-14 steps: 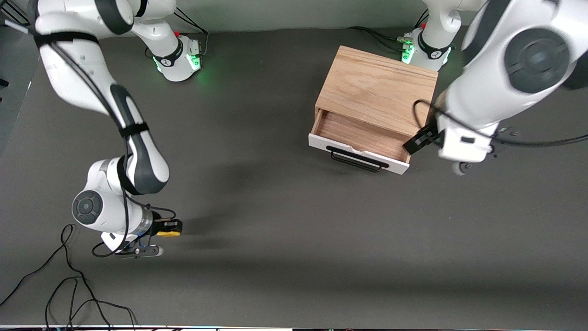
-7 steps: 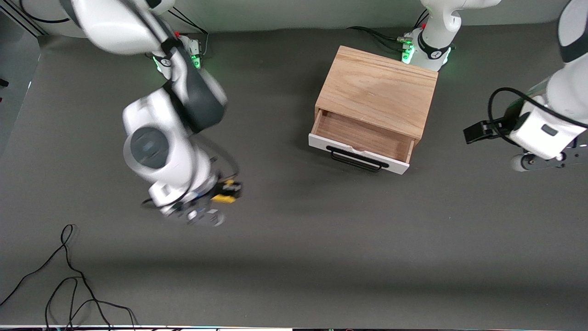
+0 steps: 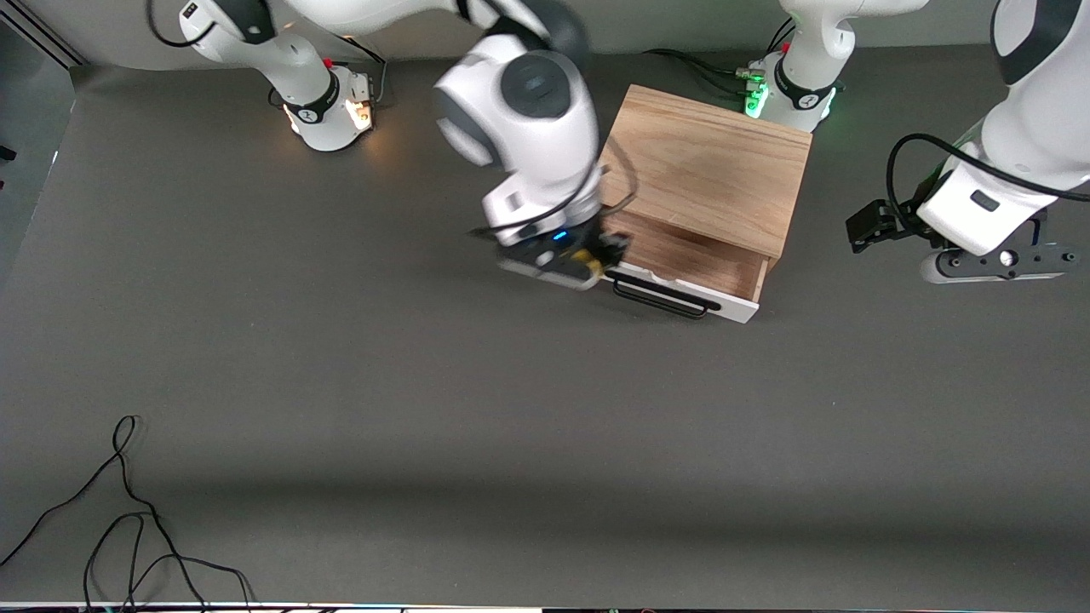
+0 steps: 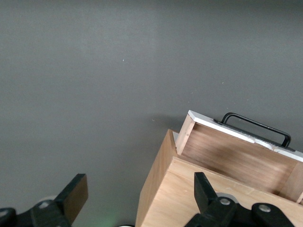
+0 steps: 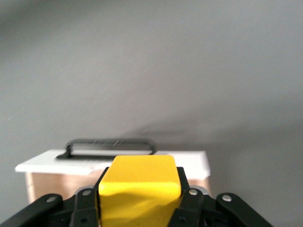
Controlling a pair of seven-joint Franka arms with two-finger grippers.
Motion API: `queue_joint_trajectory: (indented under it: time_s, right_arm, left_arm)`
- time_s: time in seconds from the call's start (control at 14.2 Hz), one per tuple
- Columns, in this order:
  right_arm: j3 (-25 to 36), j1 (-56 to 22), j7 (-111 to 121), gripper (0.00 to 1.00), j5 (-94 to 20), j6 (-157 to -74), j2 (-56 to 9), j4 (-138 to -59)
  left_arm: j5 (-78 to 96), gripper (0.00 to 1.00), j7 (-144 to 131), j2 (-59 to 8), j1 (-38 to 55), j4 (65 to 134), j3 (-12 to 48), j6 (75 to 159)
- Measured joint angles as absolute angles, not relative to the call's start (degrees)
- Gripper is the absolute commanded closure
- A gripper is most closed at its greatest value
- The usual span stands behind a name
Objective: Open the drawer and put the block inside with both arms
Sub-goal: 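Lower the cube into the open drawer and open the right gripper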
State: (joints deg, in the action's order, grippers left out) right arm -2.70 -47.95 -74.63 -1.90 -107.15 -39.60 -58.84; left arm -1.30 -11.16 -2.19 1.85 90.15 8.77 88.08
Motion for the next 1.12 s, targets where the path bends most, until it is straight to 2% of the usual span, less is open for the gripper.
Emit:
queue_joint_trajectory:
  time_s: [0.28,0.91,1.12]
  right_arm:
    - [-2.6,-51.6,-79.0,1.0,-1.9,-109.7,-43.4,-58.8]
    - [-2.7,-54.3,-84.0,1.0,-1.8,-109.5,-45.9,-59.9]
    - [-2.5,-54.3,-84.5,1.0,-1.8,-109.5,-46.0,-60.5]
  left_arm:
    - [-0.7,0.0,-6.6,-2.1,1.3,90.6,6.0,90.2]
    - [-4.3,0.0,-5.9,0.0,1.6,90.9,7.0,97.2]
    - [-4.4,0.0,-5.8,0.9,1.3,90.8,6.7,95.8]
